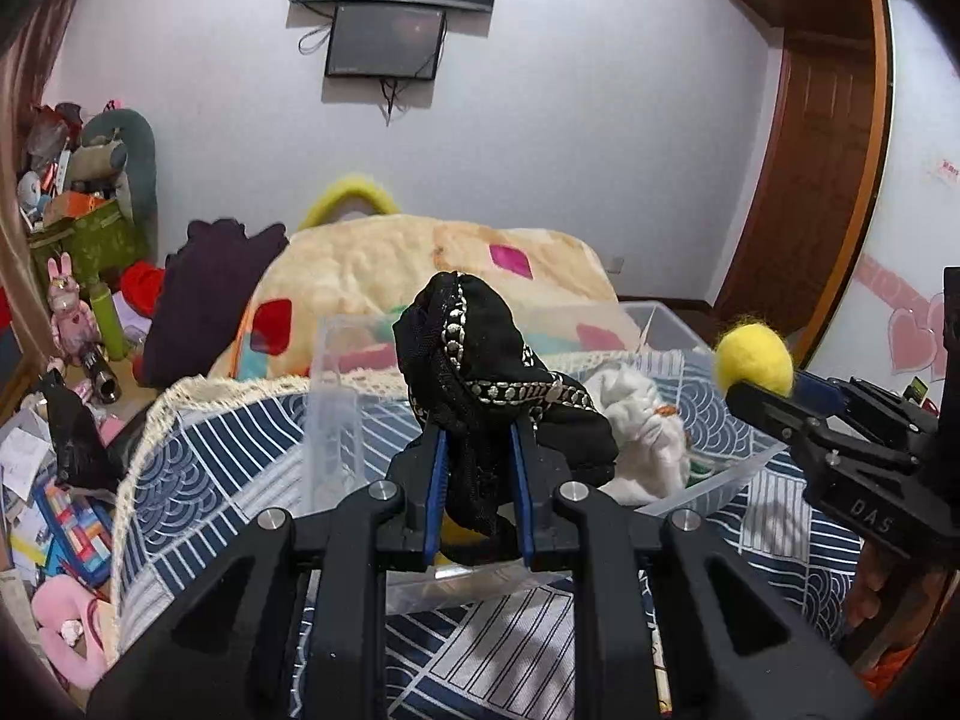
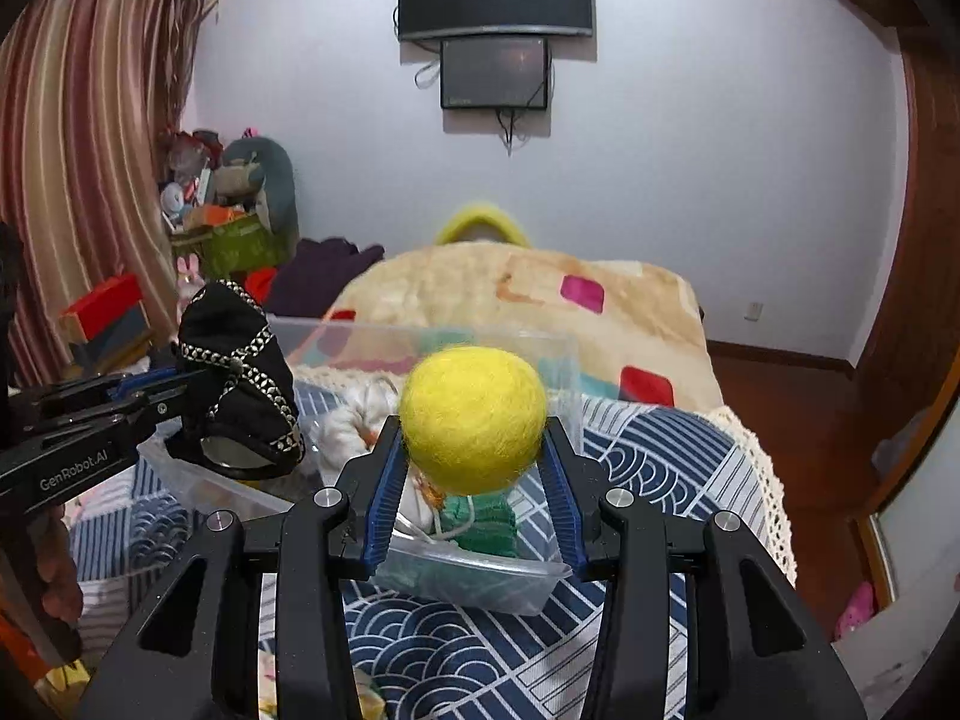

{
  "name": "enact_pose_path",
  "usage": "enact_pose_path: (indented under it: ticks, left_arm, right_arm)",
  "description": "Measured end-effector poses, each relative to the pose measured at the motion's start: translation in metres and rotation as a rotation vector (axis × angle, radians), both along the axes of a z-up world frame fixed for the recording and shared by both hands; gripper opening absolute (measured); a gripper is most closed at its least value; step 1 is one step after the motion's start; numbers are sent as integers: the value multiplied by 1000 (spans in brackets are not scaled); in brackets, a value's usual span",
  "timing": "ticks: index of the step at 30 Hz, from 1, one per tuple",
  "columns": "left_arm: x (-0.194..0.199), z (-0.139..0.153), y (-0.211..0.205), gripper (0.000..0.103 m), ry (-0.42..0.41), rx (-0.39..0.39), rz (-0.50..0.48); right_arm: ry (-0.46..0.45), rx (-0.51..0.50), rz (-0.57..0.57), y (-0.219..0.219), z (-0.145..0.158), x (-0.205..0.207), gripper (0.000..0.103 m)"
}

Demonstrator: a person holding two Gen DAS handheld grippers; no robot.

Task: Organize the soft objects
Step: 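Carry the felt ball and black bag into the clear box and open both tools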

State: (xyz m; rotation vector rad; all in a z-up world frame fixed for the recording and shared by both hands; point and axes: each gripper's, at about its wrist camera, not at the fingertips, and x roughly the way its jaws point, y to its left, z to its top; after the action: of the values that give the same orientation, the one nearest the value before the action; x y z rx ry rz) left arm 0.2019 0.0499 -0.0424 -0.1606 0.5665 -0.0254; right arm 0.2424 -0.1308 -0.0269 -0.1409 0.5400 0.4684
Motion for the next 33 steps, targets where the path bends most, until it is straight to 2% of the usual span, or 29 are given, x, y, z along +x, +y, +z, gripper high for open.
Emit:
enact_pose_path:
  ticks: [8,12,15,17,19,23,30,33]
  left_arm:
    - [12,-18,-3,21,46,-20,-4]
    - [12,-21,-9,24,48,25,-3]
    - [10,-21,-15,37,44,69,7]
    - [8,-19,-16,55,45,99,23]
    - [5,-17,-17,60,42,106,29]
    - [-2,-14,-19,66,38,102,13]
    - [-11,-5,-19,67,40,101,-11]
    - [-19,2,-18,74,24,100,-15]
  right_arm:
    - [46,-27,3,-4,-16,4,40]
    - [43,-34,-3,-4,-15,5,41]
    - [50,-32,-3,-3,-13,6,42]
    - [53,-28,-6,-4,-13,6,47]
    - [57,-17,4,-6,-12,5,50]
    - [47,-19,13,-7,-10,-2,57]
    - [22,-11,20,-11,-3,-13,61]
    - [5,8,15,-15,3,-17,65]
